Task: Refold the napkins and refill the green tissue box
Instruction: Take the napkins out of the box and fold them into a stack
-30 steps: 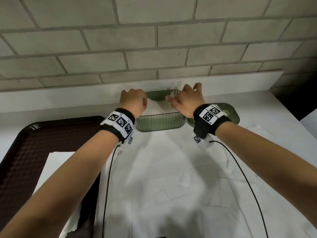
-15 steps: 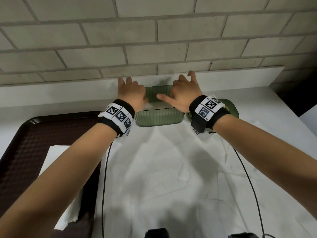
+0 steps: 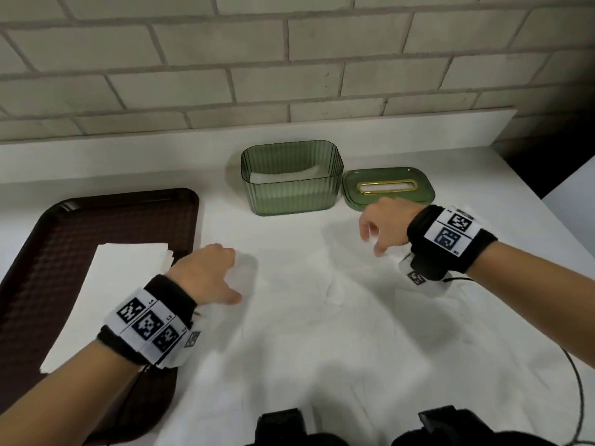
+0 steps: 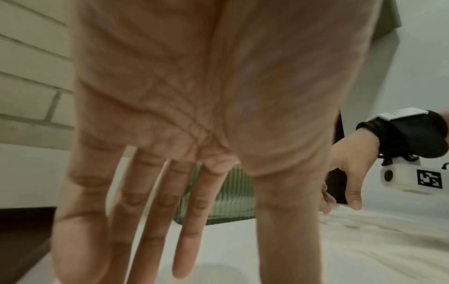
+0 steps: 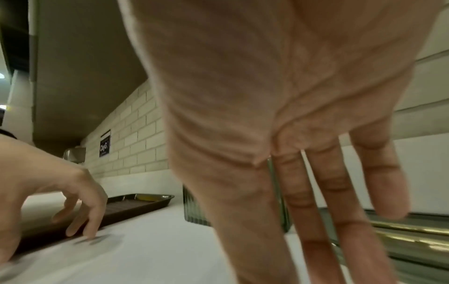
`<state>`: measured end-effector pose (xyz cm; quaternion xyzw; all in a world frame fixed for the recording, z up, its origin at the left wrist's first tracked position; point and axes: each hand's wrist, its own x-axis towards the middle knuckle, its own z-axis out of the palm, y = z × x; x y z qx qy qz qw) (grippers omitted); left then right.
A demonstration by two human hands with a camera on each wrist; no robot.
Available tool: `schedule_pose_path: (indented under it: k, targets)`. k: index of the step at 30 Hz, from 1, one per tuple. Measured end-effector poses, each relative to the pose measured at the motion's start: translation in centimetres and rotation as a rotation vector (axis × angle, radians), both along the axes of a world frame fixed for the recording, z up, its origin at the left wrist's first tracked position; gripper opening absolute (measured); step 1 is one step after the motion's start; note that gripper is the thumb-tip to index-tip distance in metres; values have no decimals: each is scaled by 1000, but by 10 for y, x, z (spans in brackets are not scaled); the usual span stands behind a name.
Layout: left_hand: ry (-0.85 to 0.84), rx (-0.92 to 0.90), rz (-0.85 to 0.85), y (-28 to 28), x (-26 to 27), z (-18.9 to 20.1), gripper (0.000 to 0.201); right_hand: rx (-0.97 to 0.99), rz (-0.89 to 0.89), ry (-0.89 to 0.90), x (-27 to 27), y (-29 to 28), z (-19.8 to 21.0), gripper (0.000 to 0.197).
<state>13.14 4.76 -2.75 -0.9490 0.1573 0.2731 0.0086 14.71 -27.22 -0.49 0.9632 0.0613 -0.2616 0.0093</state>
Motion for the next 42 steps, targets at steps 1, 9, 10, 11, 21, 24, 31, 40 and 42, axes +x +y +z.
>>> schedule_pose_path:
  k: [1,9,10,11,21,24,31,40,42]
  targets:
    - [-12,0,-14,-3,-8,0,65,19,-2,7,-8,-3,0,34]
    - [178,-132,-136,-48,-93,-13,97,-76,-122,109,-121,-36,-16,109]
    - [200,-111,-136,-51,-101,-17,100,-70,-196,131,-134,-43,-23,114]
    - [216,-89,-133,-54,-106,-21,102,-50,-266,155,-148,-49,-30,117]
    - [208,-41,-77,-60,-81,-30,106,99,-436,155,-166,-42,-52,114]
    - [177,-38,-62,-56,-63,-28,107,93,-453,138,-155,-32,-50,114]
    - [138,-147,8,-51,-50,-22,106,19,-389,43,-143,-23,-42,103]
    - [-148,-159,-105,-91,-59,-27,89,177,61,-56,-127,16,-38,76]
    - [-157,-137,-98,-94,-55,-29,84,174,52,-75,-123,19,-42,64]
